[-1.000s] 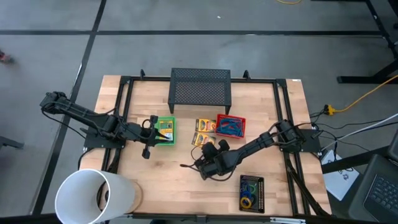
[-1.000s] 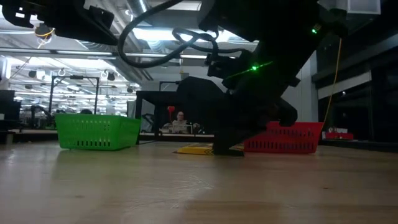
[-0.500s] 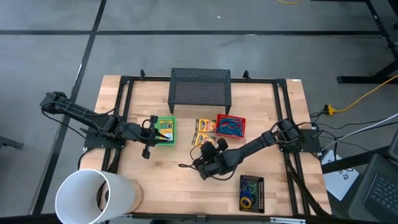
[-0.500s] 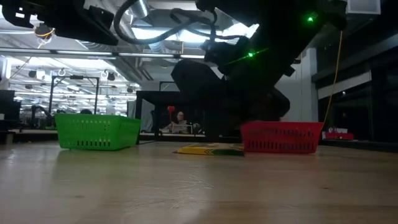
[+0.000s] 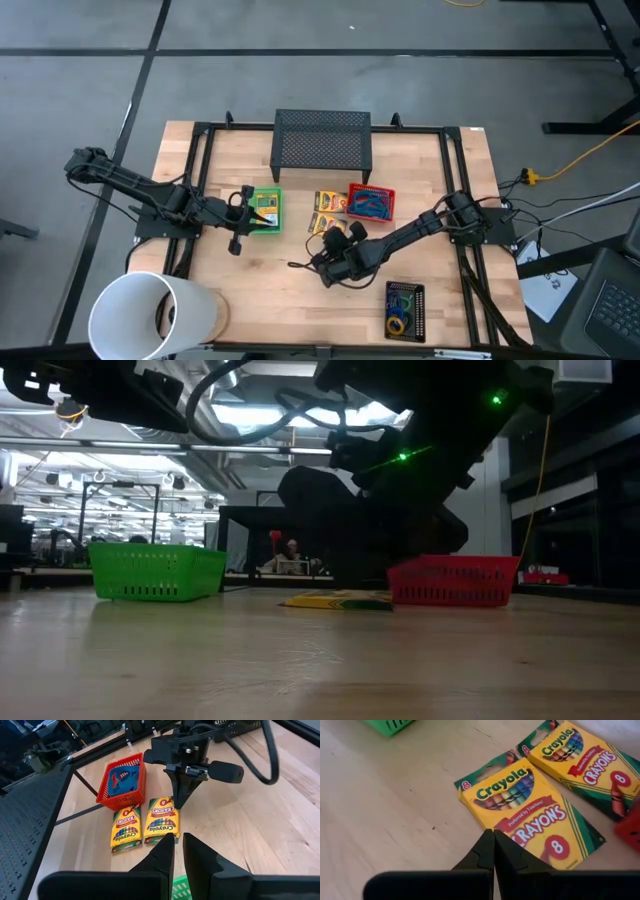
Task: Pick & Place Office Desk Supplies
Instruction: Put the box of crayon into the black bin
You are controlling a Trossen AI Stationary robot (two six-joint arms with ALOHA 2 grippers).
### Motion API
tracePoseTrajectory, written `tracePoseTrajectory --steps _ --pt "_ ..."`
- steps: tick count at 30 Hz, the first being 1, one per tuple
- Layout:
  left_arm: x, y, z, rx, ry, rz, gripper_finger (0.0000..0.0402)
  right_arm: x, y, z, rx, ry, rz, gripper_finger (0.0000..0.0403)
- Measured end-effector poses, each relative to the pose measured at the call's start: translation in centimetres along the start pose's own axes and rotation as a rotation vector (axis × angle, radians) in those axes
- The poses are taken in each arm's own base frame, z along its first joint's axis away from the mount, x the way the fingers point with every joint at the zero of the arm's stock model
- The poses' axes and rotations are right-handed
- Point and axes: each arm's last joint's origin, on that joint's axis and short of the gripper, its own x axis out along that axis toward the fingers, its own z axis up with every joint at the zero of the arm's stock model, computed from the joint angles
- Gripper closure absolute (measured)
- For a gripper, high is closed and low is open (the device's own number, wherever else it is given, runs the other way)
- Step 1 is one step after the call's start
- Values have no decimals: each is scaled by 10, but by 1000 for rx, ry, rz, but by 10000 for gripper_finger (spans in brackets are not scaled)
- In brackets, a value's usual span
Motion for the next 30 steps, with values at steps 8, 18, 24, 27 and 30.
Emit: tracePoseTrajectory --steps 8,18,24,27,30 --pt "0 0 0 -3 0 0 366 7 -11 -12 42 -5 -31 403" --pt "0 0 0 -2 0 0 366 10 -11 -11 60 20 12 403" --pt "0 0 0 -2 0 0 366 12 -8 -11 84 88 58 403" --pt "0 0 0 -2 0 0 366 13 -8 -13 94 104 63 403" --pt "0 0 0 -3 0 0 366 17 -8 -17 101 107 50 403"
